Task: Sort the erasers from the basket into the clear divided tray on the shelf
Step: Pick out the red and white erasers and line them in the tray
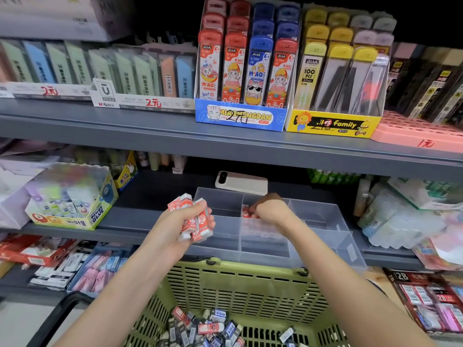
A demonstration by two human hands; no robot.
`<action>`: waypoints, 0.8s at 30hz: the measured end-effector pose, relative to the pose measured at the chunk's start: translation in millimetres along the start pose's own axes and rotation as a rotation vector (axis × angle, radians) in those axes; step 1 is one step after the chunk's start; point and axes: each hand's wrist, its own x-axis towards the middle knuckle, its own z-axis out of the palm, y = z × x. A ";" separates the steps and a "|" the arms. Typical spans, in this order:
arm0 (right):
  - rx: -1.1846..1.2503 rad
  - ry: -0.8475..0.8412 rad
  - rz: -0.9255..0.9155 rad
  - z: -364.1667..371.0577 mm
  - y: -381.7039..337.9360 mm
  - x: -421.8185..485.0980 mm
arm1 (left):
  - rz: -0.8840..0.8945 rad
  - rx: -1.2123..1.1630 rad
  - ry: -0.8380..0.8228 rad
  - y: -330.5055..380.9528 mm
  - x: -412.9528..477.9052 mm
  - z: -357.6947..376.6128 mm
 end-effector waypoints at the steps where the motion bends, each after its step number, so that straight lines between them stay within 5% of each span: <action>1: -0.060 0.112 -0.063 0.5 -1.9 -6.3 | 0.004 0.015 0.004 -0.1 0.4 2.3; 3: 0.110 0.219 -0.220 2.9 -9.4 -32.2 | 0.024 0.034 0.012 -0.9 1.1 6.5; 5: 0.399 0.107 -0.304 6.4 -18.1 -63.4 | 0.056 0.030 0.015 -3.0 1.8 9.6; 14: 0.620 -0.059 -0.206 19.9 -15.2 -111.6 | 0.143 0.087 0.000 -24.2 -14.5 27.0; 20: 0.842 0.214 -0.161 -12.6 9.5 -79.0 | 0.088 0.078 -0.016 -28.5 -16.9 24.9; 24: 0.509 0.424 -0.193 -35.7 26.6 -37.0 | 0.018 0.018 0.000 -23.6 -14.4 19.0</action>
